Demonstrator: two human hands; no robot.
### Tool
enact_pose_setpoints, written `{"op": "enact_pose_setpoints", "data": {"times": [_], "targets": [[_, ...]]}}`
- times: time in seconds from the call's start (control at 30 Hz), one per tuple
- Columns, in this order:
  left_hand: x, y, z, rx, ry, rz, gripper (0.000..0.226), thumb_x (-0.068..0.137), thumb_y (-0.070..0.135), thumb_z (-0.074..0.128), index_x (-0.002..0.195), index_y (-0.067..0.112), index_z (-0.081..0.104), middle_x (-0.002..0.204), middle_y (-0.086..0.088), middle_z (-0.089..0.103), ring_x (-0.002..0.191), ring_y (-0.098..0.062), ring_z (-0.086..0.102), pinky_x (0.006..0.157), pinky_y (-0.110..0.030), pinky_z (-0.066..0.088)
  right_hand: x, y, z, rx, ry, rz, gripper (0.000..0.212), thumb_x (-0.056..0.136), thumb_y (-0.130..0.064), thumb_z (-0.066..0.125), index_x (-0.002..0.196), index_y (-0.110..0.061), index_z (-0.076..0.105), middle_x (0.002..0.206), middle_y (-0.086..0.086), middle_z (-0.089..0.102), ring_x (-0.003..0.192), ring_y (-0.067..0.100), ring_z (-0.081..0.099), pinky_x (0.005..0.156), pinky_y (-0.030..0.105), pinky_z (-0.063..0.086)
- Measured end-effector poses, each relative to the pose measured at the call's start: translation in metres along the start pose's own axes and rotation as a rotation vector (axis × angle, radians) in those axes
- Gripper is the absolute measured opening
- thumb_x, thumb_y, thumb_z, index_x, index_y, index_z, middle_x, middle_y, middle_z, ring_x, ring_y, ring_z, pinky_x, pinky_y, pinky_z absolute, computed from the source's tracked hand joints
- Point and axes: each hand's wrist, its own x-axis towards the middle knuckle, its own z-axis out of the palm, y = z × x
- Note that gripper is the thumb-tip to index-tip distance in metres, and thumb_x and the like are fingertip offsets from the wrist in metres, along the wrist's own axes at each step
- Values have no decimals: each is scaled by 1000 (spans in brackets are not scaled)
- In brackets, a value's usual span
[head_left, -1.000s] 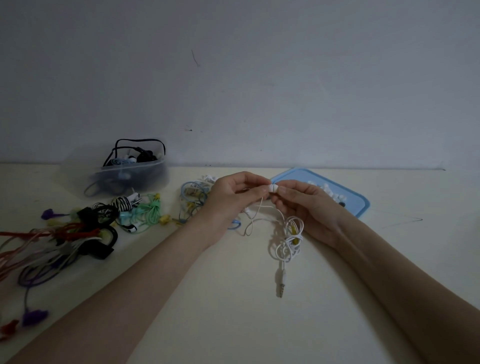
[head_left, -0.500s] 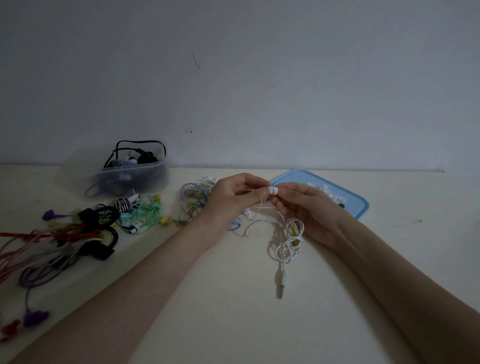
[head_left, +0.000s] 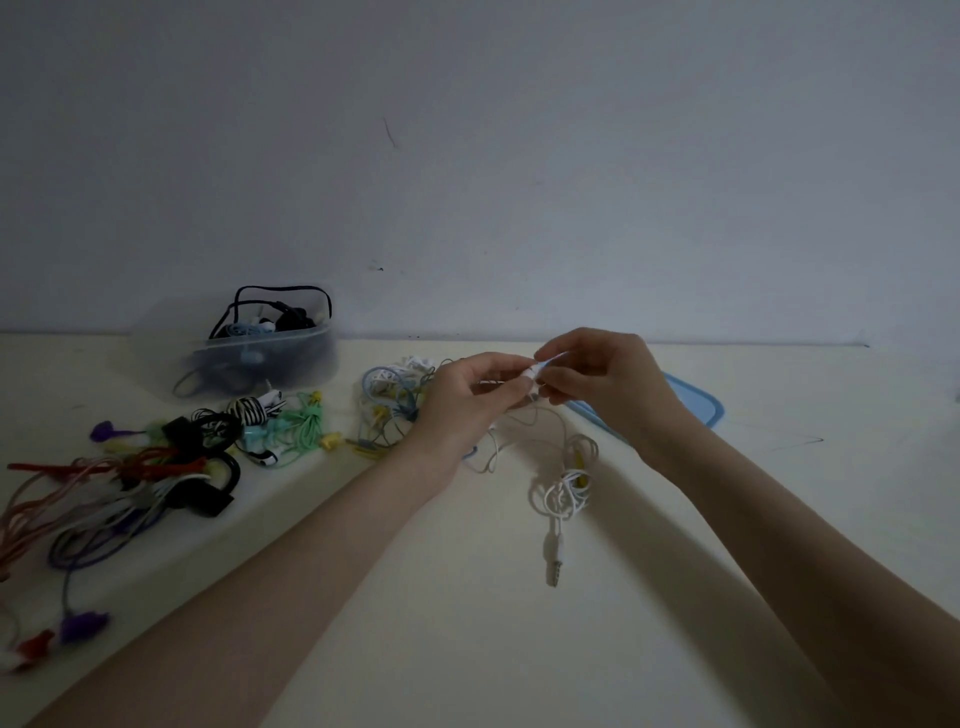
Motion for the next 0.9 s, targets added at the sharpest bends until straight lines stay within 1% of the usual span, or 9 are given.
{"op": "enact_pose_setpoints", "data": {"times": [0.2, 0.3, 0.37, 0.43, 0.57, 0.63, 0.7, 0.8, 0.9], "targets": [[1, -2, -1, 41, 16, -12, 23, 85, 9, 64, 108, 15, 63, 84, 1, 61, 79, -13, 63, 72, -21, 46, 1, 1, -3, -60, -42, -26, 14, 85, 0, 62, 80, -12, 68, 72, 8, 68, 61, 13, 65, 67, 23, 56], [2, -4, 0, 122, -1, 34, 24, 85, 6, 63, 108, 15, 63, 81, 3, 58, 79, -13, 60, 72, -15, 47, 3, 1, -5, -152, -65, -25, 14, 87, -4, 61, 79, -12, 69, 69, 3, 67, 58, 6, 63, 62, 21, 54], [3, -8, 2, 266, 2, 119, 23, 86, 6, 62, 107, 16, 65, 84, 5, 57, 80, -9, 59, 73, -9, 47, 7, 1, -10, -274, -27, -57, 11, 86, -5, 62, 80, -10, 70, 66, -1, 65, 52, 0, 59, 58, 13, 51], [4, -12, 6, 403, 24, 214, 21, 87, 9, 61, 106, 15, 68, 90, 5, 56, 82, -3, 57, 75, -5, 45, 10, -2, -21, -396, 50, -105, 9, 85, -6, 63, 83, -10, 71, 67, 1, 66, 54, 2, 60, 54, 7, 47], [7, -16, 19, 443, 28, 279, 16, 86, 12, 64, 100, 12, 70, 86, 9, 54, 78, -1, 55, 76, -8, 45, 16, -8, -53, -607, 167, -151, 10, 84, -7, 63, 86, -6, 73, 70, -1, 62, 49, -9, 55, 56, 0, 38], [7, -15, 24, 473, 6, 321, 14, 86, 12, 64, 98, 11, 70, 85, 7, 54, 78, -2, 56, 77, -8, 45, 18, -4, -63, -718, 151, -108, 12, 83, -7, 63, 86, -6, 74, 73, 0, 63, 54, -2, 53, 55, -1, 35], [7, -15, 26, 508, -66, 344, 16, 87, 12, 63, 100, 12, 70, 90, 2, 55, 83, -7, 58, 82, -10, 44, 18, 1, -69, -799, 122, -51, 12, 81, -5, 64, 85, -5, 75, 77, 5, 68, 67, 10, 54, 54, 2, 35], [3, -16, 27, 591, -230, 312, 24, 88, 11, 60, 110, 15, 67, 102, 1, 53, 97, -10, 55, 89, -15, 41, 19, 13, -71, -884, 71, 60, 14, 77, -1, 62, 81, -6, 75, 82, 12, 71, 76, 22, 63, 66, 25, 48], [4, -18, 25, 572, -247, 303, 29, 88, 6, 58, 112, 19, 66, 102, 9, 50, 101, -7, 53, 89, -16, 42, 20, 21, -70, -931, 84, 108, 18, 77, -2, 58, 81, -8, 74, 81, 13, 71, 77, 28, 65, 66, 31, 50]]}}
